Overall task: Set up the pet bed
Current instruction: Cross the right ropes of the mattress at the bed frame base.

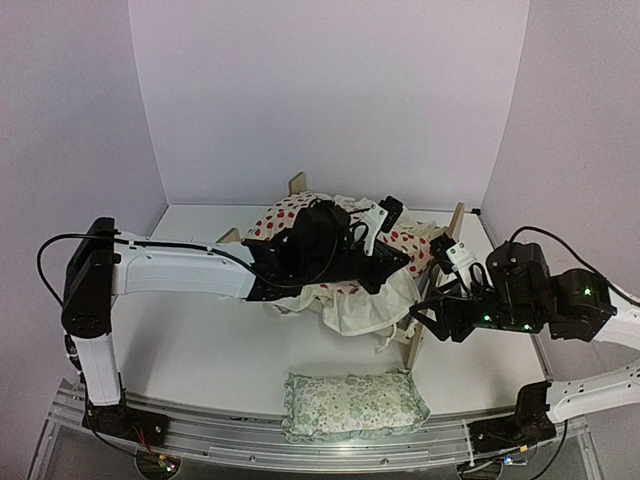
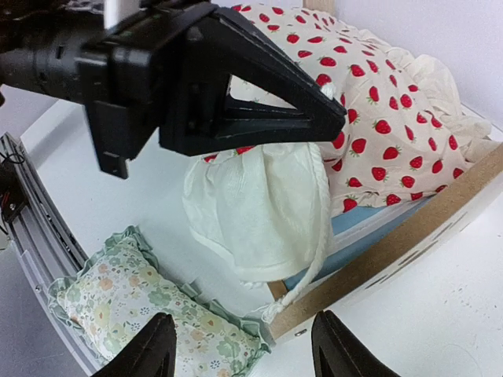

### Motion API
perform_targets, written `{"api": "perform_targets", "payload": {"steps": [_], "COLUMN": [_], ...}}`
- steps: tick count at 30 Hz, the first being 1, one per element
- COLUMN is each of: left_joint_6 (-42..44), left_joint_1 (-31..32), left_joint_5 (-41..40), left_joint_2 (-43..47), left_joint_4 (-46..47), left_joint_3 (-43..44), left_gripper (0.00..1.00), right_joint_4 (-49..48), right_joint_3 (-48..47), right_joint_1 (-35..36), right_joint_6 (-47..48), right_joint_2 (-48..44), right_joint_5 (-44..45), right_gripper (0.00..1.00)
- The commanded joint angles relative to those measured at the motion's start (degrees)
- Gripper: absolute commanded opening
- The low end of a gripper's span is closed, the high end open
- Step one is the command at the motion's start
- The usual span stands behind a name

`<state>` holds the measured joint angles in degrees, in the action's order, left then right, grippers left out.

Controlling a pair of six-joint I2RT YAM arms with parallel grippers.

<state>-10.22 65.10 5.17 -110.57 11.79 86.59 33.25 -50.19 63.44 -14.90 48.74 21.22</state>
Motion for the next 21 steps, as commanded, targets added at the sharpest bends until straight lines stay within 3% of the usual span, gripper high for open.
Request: {"api": "perform_targets", "payload": {"steps": [1, 16, 21], "left_joint_6": [3.1, 8.9, 7.6], "left_joint_1": [-1.6, -2.0, -2.0], "left_joint_5": [1.8, 0.6, 3.2], "left_joint_2": [-2.7, -6.7, -7.3], "left_joint_4": [0.9, 3.6, 5.7], "left_joint_3": [6.5, 18.3, 18.7], "left_gripper": [0.00, 0.00, 0.00], "right_joint_4": [-0.2, 0.1, 0.1], "right_joint_3": [1.9, 3.5, 4.1], "right_joint_1": [0.3, 0.3, 0.3], "right_joint_6": [0.5, 0.2, -0.3], "right_joint_2": [-3.6, -6.4, -6.8], "right_joint_5": [4.3, 4.1, 4.2], "right_gripper": [0.60, 0.60, 0.60]}}
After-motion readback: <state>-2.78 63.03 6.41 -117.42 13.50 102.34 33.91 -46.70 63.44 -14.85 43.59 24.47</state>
